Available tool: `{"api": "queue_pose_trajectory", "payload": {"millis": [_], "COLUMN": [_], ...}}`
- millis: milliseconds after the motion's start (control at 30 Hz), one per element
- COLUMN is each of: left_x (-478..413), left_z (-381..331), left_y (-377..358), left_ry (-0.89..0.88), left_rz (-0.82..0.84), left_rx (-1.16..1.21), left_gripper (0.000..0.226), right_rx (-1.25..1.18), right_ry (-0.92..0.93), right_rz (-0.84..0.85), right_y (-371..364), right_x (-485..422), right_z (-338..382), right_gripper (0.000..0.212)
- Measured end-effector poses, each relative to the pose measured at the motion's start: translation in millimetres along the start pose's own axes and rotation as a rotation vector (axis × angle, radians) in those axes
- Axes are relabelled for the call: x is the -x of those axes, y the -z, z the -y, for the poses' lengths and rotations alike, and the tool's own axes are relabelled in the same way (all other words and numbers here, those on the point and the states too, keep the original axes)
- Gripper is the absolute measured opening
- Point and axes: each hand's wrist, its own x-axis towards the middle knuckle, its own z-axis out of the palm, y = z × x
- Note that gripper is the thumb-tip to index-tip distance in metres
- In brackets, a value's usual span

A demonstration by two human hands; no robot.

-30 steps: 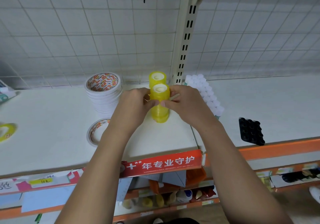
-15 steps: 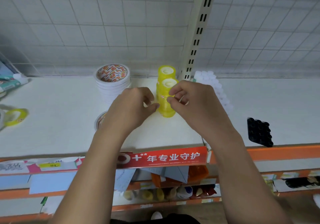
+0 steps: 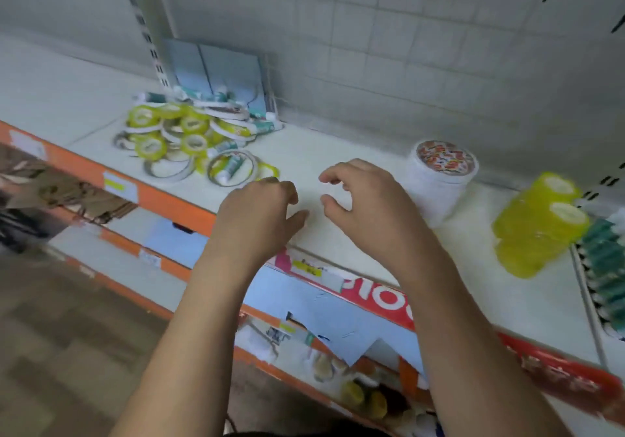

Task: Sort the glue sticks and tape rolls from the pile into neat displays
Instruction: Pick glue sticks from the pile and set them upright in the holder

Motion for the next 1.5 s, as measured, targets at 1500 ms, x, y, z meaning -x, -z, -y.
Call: {"api": "queue_pose_trajectory", "payload": {"millis": [1500], "left_x": [-116.7], "left_z": [210.2], "left_y": [12.1], "left_ry": [-0.259], "left_rz": [-0.077], "left_rx": [0.091], "left_gripper": [0.025], "right_rx": [0.063], "right_ry": [-0.513], "right_rz": [0.013], "right_y": [-169.2], "right_x": [-162.0], "right_z": [105.0], "right_gripper": [0.027]}}
